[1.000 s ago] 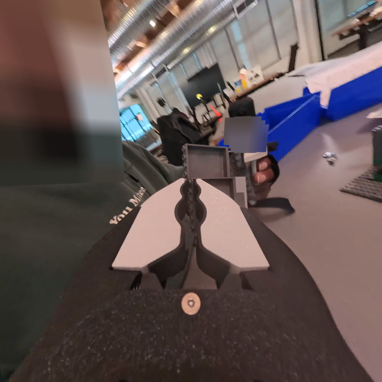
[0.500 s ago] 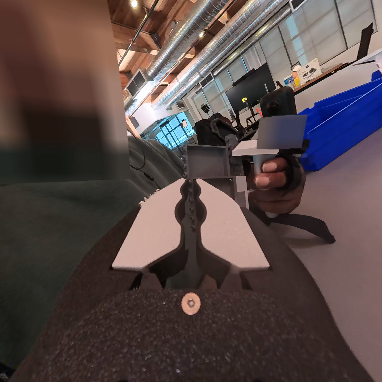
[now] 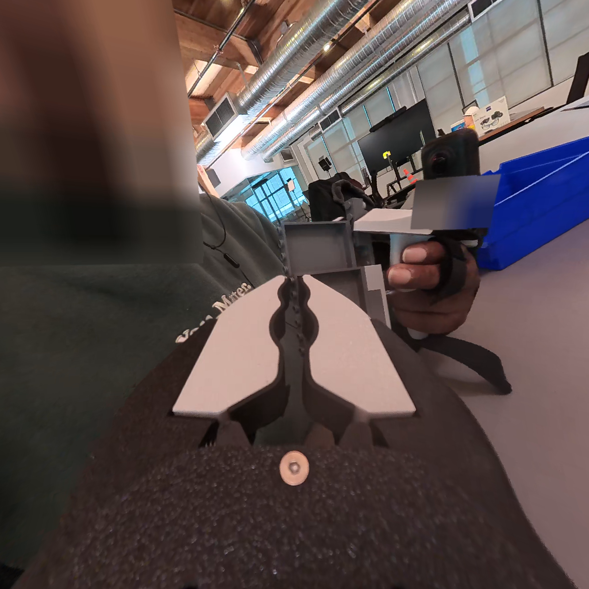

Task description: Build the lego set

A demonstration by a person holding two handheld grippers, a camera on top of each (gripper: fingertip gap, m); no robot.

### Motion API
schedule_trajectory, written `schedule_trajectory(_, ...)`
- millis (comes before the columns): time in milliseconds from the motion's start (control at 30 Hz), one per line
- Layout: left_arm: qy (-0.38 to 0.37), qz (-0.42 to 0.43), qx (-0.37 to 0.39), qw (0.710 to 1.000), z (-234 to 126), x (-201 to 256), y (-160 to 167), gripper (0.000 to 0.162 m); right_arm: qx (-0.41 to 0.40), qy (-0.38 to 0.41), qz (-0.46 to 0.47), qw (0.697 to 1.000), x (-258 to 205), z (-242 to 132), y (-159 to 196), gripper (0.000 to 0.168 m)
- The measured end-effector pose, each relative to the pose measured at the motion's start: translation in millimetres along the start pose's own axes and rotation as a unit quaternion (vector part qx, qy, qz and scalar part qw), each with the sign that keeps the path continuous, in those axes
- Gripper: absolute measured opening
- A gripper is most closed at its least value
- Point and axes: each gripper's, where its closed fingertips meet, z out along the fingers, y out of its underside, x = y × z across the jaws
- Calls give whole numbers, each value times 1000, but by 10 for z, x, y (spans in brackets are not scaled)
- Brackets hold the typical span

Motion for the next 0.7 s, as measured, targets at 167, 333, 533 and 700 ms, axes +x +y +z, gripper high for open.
schedule_trajectory(167, 12, -1, -3, 1000, 31, 46, 15, 26, -20, 4, -65, 998, -43, 27, 75, 5)
schedule_trajectory(333, 24, 0, -7, 1000, 60, 98, 24, 26, -37, 3, -102, 994, -74, 56, 127, 5)
schedule_trajectory(533, 24, 0, -2, 1000, 49, 103, 3, 26, -32, 3, -100, 995, -61, 65, 127, 5)
schedule_trajectory(700, 25, 2, 1, 1000, 42, 108, -10, 26, -20, -3, -90, 996, -63, 67, 110, 5)
